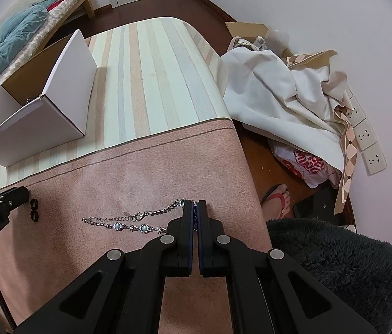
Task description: Organize jewelry
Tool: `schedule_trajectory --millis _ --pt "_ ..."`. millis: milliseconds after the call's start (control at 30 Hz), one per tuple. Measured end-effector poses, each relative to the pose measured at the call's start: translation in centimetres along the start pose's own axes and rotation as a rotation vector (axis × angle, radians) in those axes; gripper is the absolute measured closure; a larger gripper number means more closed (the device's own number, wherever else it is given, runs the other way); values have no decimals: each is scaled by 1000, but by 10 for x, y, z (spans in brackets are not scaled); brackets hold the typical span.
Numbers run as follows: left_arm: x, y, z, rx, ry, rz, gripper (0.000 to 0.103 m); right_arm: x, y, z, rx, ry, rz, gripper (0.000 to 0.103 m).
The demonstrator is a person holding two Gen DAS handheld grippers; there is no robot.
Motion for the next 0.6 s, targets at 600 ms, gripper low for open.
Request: schedule_trajectory --millis 600 --pt "-31 73 8 62 19 81 98 -10 60 -8 109 -6 -130 101"
Point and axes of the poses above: each gripper's, at about its wrist camera, not at the fingertips, and y roughly against the way its jaws point, x to its right, z to its underside, the point moved 3 cm from there along -y, roughly the way its jaws point, and after that the axes turned 12 degrees about y, right-handed, at the moved point
